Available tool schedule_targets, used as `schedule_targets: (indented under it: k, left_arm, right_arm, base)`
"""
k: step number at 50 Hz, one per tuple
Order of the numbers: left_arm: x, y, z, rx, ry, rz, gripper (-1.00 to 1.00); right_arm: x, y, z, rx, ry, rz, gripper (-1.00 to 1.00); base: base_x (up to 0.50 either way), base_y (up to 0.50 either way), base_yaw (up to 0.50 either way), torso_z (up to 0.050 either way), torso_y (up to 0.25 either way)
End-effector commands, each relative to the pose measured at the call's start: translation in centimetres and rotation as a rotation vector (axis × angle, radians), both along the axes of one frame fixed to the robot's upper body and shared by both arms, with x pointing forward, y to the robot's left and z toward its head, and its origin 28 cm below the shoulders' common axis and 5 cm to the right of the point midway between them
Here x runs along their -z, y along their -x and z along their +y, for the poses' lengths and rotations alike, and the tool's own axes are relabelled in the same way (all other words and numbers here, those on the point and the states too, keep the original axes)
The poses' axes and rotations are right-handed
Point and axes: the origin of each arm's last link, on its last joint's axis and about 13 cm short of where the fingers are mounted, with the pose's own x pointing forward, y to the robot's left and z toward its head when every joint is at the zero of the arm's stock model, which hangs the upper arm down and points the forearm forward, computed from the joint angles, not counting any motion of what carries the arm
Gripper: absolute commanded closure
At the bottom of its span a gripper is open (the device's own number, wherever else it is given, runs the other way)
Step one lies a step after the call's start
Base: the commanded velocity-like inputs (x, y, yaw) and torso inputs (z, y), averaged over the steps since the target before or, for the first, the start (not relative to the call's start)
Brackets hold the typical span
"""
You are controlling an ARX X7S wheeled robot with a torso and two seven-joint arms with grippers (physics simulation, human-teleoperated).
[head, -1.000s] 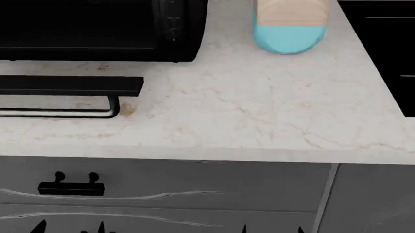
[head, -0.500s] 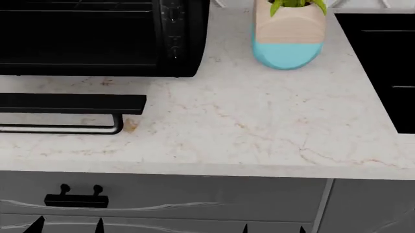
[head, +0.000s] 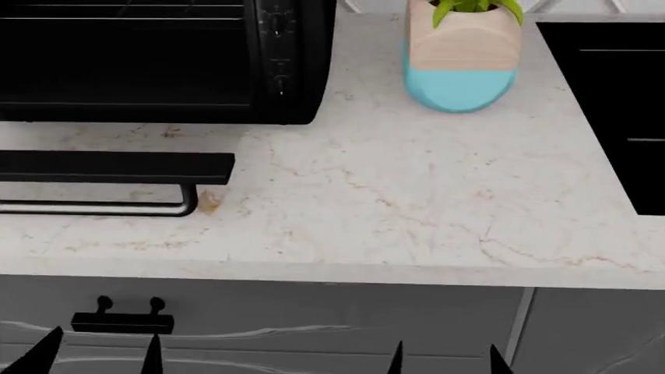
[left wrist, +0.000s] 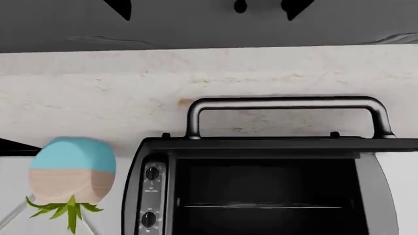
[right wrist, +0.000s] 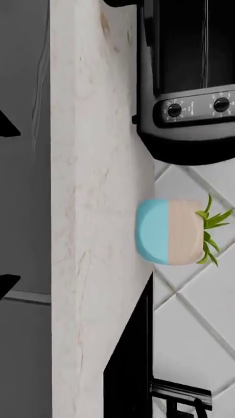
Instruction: Close the toaster oven door.
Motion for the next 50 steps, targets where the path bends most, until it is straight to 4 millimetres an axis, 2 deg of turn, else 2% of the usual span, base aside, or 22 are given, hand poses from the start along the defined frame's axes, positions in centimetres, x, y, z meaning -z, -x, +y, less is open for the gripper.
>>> schedule_targets:
  k: [1, 8, 11, 26, 28, 33, 36, 37, 38, 50]
  left_arm:
    - [-4.7, -0.4, 0.8, 0.015, -0.027, -0.039, -1.0]
    - [-7.3, -1.1, 1.9, 0.009, -0.041, -0.064, -1.0]
    - [-8.5, -1.9, 2.4, 0.009, -0.049, -0.074, -1.0]
    - [-13.0, -4.6, 4.2, -0.004, -0.068, -0.1, -1.0]
    - [-13.3, -4.9, 4.3, -0.006, -0.078, -0.103, -1.0]
    - [-13.9, -5.6, 4.3, -0.012, -0.071, -0.102, -1.0]
    - [-14.1, -5.8, 4.3, -0.002, -0.074, -0.102, -1.0]
    - [-14.6, -6.2, 4.6, -0.012, -0.082, -0.1, -1.0]
    - [-14.7, -6.2, 4.6, -0.014, -0.079, -0.1, -1.0]
    - [-17.7, -7.8, 5.0, -0.015, -0.092, -0.128, -1.0]
  right_arm:
    - [-4.5, -0.1, -1.0, 0.031, 0.047, -0.079, -1.0]
    - [-8.2, -0.2, -1.8, 0.054, 0.09, -0.151, -1.0]
    - [-10.5, -0.6, -2.4, 0.068, 0.12, -0.208, -1.0]
    - [-18.9, -2.3, -5.1, 0.127, 0.214, -0.376, -1.0]
    - [-20.2, -2.2, -5.4, 0.139, 0.219, -0.414, -1.0]
    - [-25.2, -0.9, -6.2, 0.159, 0.236, -0.539, -1.0]
    - [-27.2, 0.0, -6.4, 0.164, 0.248, -0.582, -1.0]
    - [-29.4, 1.0, -6.7, 0.182, 0.27, -0.616, -1.0]
    - [-30.0, 1.3, -6.7, 0.188, 0.271, -0.638, -1.0]
    - [-33.0, 3.0, -7.3, 0.201, 0.271, -0.689, -1.0]
  base:
    - [0.0, 0.0, 0.0, 0.0, 0.0]
    - [0.0, 0.0, 0.0, 0.0, 0.0]
    - [0.0, 0.0, 0.0, 0.0, 0.0]
    - [0.0, 0.0, 0.0, 0.0, 0.0]
    - [0.0, 0.0, 0.0, 0.0, 0.0]
    - [0.0, 0.0, 0.0, 0.0, 0.0]
    - [0.0, 0.0, 0.0, 0.0, 0.0]
    - [0.0, 0.0, 0.0, 0.0, 0.0]
    - [0.0, 0.0, 0.0, 0.0, 0.0]
    - [0.0, 0.0, 0.0, 0.0, 0.0]
